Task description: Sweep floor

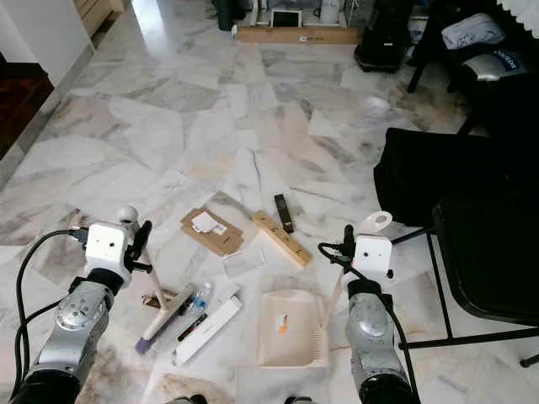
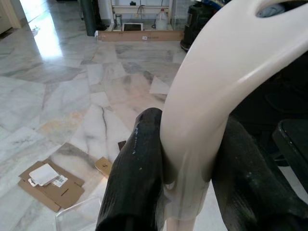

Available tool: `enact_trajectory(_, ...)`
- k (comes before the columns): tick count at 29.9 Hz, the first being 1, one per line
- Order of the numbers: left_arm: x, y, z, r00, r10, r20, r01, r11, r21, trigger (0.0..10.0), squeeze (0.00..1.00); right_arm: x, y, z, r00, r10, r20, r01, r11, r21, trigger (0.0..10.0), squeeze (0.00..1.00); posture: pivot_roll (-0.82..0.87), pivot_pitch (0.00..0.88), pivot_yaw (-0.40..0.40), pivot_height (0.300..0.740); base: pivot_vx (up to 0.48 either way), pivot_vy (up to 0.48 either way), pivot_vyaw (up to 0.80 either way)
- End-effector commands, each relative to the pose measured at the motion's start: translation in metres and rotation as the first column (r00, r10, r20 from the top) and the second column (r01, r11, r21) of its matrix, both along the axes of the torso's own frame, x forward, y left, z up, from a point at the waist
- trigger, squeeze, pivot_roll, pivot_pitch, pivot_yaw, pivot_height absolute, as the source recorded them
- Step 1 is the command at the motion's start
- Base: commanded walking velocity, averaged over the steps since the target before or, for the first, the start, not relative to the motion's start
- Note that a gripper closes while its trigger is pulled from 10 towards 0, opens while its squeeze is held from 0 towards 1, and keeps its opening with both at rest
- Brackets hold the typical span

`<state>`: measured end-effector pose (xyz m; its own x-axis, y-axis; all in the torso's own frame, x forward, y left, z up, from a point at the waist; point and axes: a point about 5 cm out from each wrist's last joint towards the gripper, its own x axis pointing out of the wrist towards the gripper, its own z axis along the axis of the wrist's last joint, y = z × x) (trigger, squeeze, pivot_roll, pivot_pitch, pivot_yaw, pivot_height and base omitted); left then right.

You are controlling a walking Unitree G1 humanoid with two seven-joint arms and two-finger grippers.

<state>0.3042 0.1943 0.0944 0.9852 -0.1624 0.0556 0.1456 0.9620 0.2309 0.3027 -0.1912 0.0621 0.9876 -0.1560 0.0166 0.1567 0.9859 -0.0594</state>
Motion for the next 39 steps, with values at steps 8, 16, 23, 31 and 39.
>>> enact_trajectory(8, -0.003, -0.007, -0.022, 0.989, -0.055, -0.136, 0.055, 0.998, -0.005, 10.0, 0.00, 0.004, 0.007, 0.003, 1.000, 0.003, 0.009, -0.003, 1.000, 0.008, 10.0, 0.00, 0.01, 0.208, 0.026, 0.740, 0.000, 0.000, 0.00)
enact_trajectory(16, -0.007, -0.005, -0.030, 0.984, -0.052, -0.170, 0.052, 0.999, -0.001, 10.0, 0.00, 0.003, 0.011, -0.001, 1.000, -0.005, 0.000, 0.005, 1.000, 0.007, 10.0, 0.00, 0.02, 0.199, 0.034, 0.740, 0.000, 0.000, 0.00)
enact_trajectory(23, -0.002, 0.000, -0.030, 0.990, 0.020, -0.141, -0.022, 1.000, -0.010, 10.0, 0.00, -0.003, 0.010, -0.008, 0.999, -0.052, 0.016, 0.051, 0.998, 0.033, 10.0, 0.00, 0.04, 0.204, 0.038, 0.740, 0.000, 0.000, 0.00)
enact_trajectory(31, 0.009, -0.007, -0.033, 0.980, 0.002, -0.199, -0.019, 0.996, -0.087, 10.0, 0.00, -0.006, 0.018, -0.018, 0.999, -0.025, -0.025, 0.026, 0.999, 0.027, 10.0, 0.00, 0.04, 0.240, 0.042, 0.740, 0.000, 0.000, 0.00)
enact_trajectory(39, 0.021, -0.019, -0.028, 0.972, -0.049, -0.231, 0.000, 0.978, -0.206, 10.0, 0.00, -0.004, 0.021, -0.017, 1.000, -0.021, -0.019, 0.022, 0.999, 0.035, 10.0, 0.00, 0.03, 0.263, 0.045, 0.740, 0.000, 0.000, 0.00)
